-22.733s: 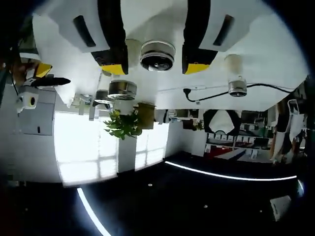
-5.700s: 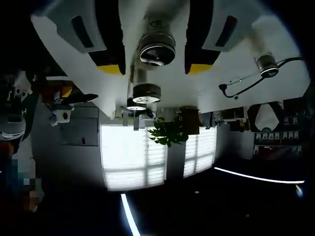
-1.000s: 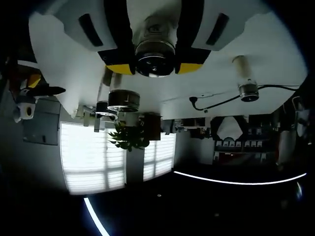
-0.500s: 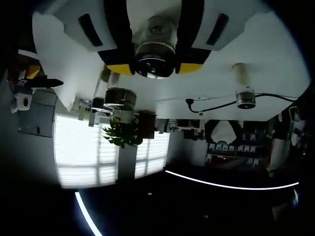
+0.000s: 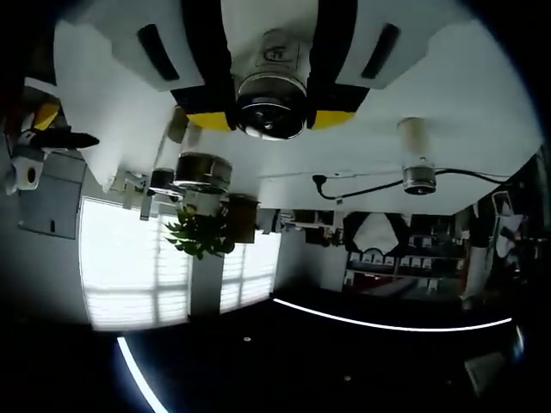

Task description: Rotate the seasoning bottle until the label or dispensing opening points toward the visible target arrow and the bottle remains upright within the marked orientation range

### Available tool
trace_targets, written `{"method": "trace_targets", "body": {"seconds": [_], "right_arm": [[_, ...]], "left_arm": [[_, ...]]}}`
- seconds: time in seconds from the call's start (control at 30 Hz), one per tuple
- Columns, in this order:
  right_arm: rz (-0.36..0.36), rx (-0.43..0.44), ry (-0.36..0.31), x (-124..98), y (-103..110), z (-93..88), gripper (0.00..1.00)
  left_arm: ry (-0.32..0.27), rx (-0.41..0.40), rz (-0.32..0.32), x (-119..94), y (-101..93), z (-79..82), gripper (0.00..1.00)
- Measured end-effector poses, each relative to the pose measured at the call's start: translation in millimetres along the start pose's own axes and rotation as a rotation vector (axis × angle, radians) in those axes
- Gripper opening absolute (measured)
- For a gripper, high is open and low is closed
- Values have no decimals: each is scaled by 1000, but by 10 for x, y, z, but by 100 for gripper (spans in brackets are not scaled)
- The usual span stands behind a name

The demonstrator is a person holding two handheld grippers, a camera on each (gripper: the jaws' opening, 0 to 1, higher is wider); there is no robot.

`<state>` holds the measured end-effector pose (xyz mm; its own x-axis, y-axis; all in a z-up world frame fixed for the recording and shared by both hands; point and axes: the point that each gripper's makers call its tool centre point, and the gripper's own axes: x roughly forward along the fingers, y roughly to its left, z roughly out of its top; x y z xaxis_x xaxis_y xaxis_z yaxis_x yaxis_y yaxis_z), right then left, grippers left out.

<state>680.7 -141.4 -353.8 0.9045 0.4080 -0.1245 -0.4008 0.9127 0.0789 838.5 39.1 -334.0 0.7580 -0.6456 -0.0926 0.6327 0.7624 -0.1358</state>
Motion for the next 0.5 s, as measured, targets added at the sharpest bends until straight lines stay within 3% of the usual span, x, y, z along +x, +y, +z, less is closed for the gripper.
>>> {"method": "trace_targets", "body": {"seconds": [0.5], "right_arm": [[2, -50, 14, 25, 44, -20, 94]], "left_arm": [[-3, -26, 36, -8, -1, -8, 34]]}}
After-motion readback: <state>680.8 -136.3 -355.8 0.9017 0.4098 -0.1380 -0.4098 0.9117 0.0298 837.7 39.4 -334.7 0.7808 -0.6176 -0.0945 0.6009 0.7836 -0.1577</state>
